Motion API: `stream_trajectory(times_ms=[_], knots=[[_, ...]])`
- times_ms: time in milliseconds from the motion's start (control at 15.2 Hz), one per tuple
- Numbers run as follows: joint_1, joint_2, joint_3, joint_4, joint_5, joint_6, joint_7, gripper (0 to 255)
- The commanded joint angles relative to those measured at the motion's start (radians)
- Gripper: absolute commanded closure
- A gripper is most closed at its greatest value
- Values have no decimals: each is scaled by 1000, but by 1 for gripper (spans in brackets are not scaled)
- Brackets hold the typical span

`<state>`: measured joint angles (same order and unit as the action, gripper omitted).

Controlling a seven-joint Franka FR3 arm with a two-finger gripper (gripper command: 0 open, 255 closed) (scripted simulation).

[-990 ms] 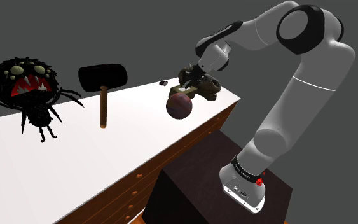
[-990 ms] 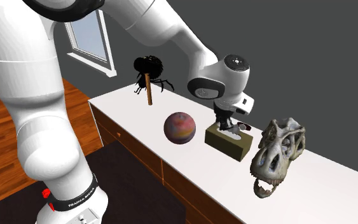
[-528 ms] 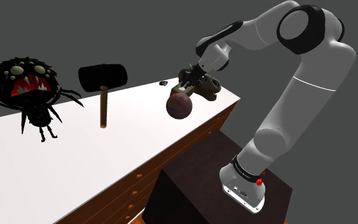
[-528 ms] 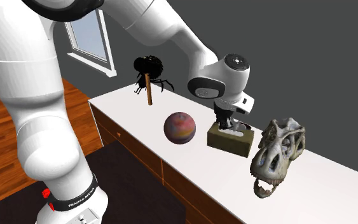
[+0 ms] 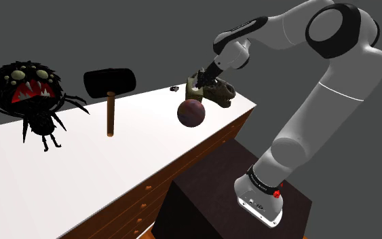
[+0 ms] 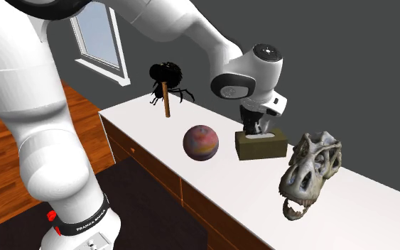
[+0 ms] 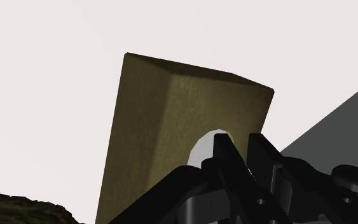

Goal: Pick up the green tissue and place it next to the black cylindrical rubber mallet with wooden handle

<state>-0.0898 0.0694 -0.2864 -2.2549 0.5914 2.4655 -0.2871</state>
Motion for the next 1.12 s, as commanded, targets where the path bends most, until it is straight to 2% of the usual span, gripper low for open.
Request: stream_trajectory(times_ms=[0, 1056], knots=[[0, -20, -3, 4, -23, -19, 22, 255], [-7, -135, -10, 91, -162, -188, 167, 255]])
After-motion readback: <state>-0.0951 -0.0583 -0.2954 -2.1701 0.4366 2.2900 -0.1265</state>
